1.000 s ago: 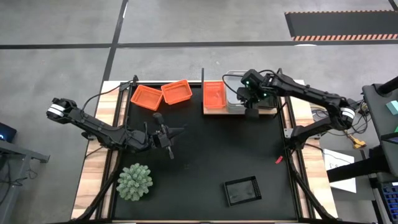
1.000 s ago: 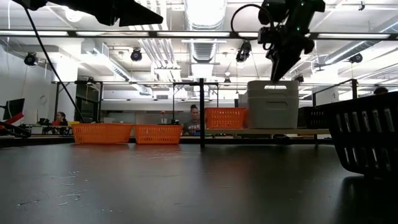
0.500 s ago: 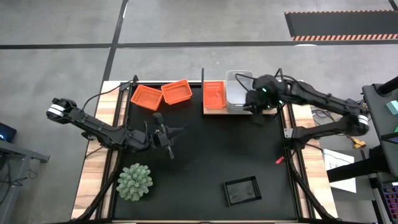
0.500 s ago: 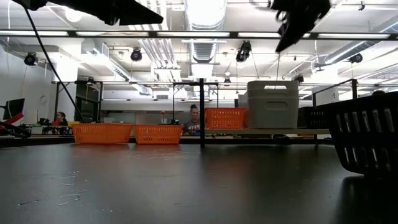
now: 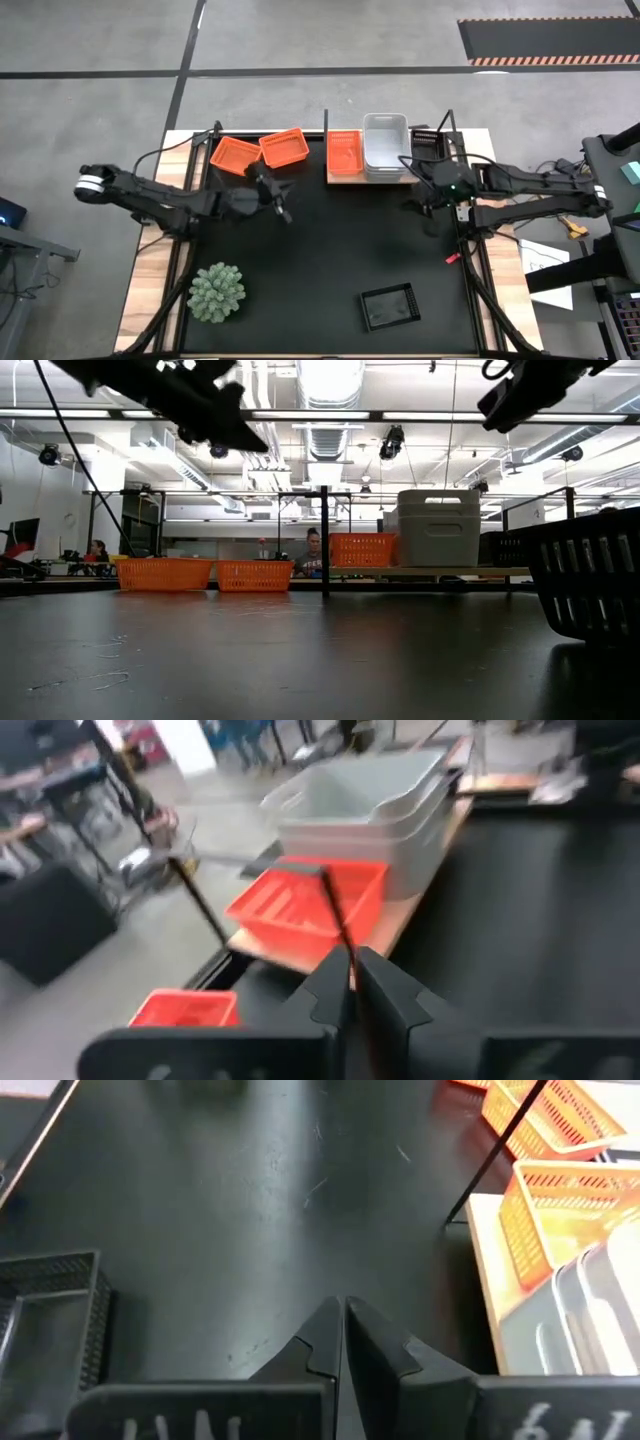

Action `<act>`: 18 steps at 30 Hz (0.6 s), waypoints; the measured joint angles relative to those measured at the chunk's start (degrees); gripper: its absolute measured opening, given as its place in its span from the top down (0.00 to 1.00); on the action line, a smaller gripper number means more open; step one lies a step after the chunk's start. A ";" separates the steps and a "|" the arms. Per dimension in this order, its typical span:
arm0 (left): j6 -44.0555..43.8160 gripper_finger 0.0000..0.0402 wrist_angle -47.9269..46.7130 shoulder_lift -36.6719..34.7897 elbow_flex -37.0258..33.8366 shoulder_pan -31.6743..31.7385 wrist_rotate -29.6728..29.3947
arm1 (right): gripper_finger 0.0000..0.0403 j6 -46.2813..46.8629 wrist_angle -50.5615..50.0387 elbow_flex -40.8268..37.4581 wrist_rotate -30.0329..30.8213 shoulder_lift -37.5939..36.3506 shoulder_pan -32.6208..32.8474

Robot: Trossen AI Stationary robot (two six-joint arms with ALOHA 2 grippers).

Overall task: Stack baskets on shelf by color
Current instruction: Stack the right orange bin on top of the orange bin on the shelf

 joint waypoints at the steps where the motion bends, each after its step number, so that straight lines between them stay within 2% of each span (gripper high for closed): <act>1: -0.85 0.99 -2.24 0.01 0.75 1.86 1.56 | 0.98 0.58 0.05 -0.35 0.05 -0.34 0.28; 7: -1.15 1.00 -12.37 0.92 4.96 15.86 19.21 | 0.98 0.71 0.31 -1.26 0.01 -1.04 1.24; 12: 4.06 1.00 -24.02 5.21 10.30 26.33 26.56 | 0.98 -0.81 0.50 -1.30 0.09 -1.06 1.24; 18: 10.22 1.00 -30.39 14.29 17.77 34.54 40.42 | 0.98 -1.53 0.52 -1.42 0.07 -1.04 1.24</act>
